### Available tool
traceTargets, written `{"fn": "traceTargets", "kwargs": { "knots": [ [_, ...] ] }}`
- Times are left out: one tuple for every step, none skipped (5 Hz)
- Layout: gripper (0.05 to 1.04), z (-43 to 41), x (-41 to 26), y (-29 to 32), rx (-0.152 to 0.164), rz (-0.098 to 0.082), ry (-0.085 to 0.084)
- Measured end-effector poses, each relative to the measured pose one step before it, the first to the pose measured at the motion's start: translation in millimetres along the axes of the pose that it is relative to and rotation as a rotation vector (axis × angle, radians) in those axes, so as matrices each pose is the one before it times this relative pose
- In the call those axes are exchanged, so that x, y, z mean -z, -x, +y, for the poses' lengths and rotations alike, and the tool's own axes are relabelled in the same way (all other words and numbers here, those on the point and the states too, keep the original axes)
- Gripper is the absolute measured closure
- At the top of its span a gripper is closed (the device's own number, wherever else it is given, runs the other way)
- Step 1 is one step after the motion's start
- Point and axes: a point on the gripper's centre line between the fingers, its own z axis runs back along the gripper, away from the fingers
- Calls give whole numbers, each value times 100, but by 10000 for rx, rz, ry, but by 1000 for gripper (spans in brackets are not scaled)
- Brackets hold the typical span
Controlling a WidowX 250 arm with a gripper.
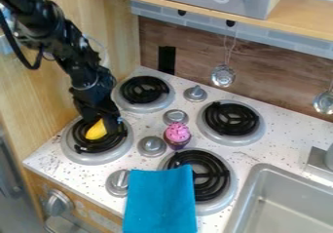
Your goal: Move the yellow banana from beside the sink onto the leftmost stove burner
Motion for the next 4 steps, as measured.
{"fn": "traceTargets", "kwargs": {
  "knots": [
    [87,-468,-3101,650,-77,-205,-45],
    [87,197,-2434,724,154,-460,784],
    [87,294,-164,51,-132,-68,3],
    [87,-17,0,17,0,11,11]
  ]
}}
